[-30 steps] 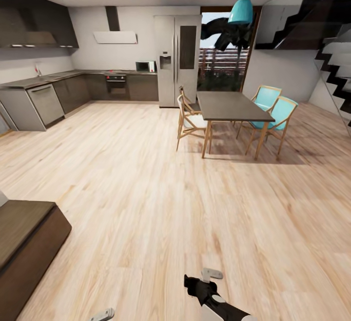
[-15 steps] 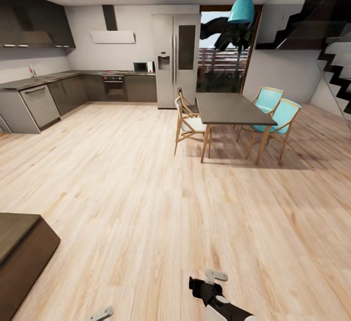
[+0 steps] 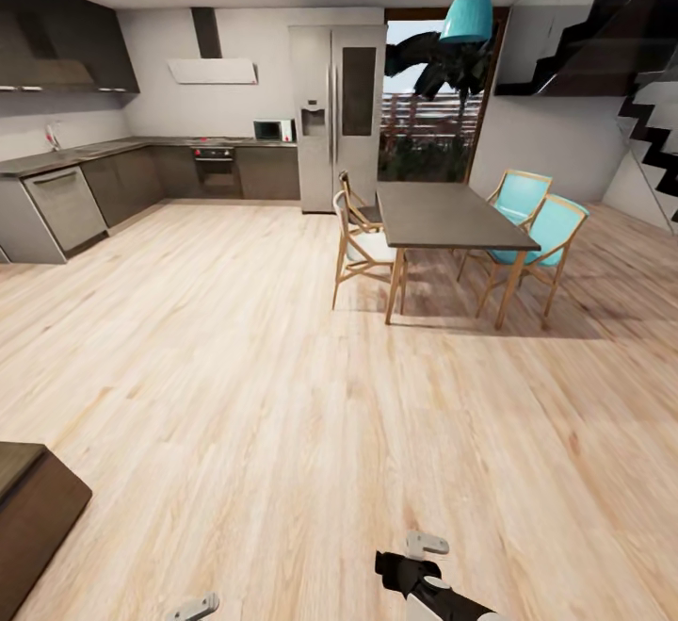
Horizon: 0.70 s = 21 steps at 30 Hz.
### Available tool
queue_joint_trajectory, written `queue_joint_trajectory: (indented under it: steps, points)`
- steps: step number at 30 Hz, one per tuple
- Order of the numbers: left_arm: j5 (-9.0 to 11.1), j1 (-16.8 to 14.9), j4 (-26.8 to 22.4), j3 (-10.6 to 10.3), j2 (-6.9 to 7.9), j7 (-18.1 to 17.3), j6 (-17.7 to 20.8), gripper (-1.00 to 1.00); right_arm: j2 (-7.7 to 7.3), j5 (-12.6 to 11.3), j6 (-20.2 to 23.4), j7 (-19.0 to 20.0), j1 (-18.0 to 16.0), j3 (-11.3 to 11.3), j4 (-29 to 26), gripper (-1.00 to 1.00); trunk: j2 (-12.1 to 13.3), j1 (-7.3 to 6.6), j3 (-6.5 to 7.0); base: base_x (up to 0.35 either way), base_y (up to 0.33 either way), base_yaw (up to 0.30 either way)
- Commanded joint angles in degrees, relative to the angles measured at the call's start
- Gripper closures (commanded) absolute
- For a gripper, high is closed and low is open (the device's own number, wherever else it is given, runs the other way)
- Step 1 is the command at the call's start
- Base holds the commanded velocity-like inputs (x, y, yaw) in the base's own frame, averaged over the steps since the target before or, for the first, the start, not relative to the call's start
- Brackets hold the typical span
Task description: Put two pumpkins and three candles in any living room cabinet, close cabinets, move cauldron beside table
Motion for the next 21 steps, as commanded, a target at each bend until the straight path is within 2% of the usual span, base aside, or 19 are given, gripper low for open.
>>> queue_joint_trajectory:
  steps: [1,17,21]
  points:
    - [0.38,-0.03,-0.16,-0.49,0.09,0.58,0.16,-1.0,-0.01,-0.5,-0.17,-0.24,-0.03,0.49,-0.16,-1.0,-0.03,0.03,-0.06,0.302,-0.095,0.0]
    - [0.39,-0.03,-0.16,-0.5,0.09,0.67,0.16,-1.0,-0.01,-0.73,0.04,-0.38,-0.03,0.32,-0.48,-1.0,-0.03,0.03,-0.06,0.301,-0.096,0.0]
    - [0.39,-0.03,-0.16,-0.53,0.08,0.65,0.16,-1.0,-0.01,-0.74,0.07,-0.43,-0.03,0.31,-0.48,-1.0,-0.03,0.03,-0.06,0.259,-0.159,0.177]
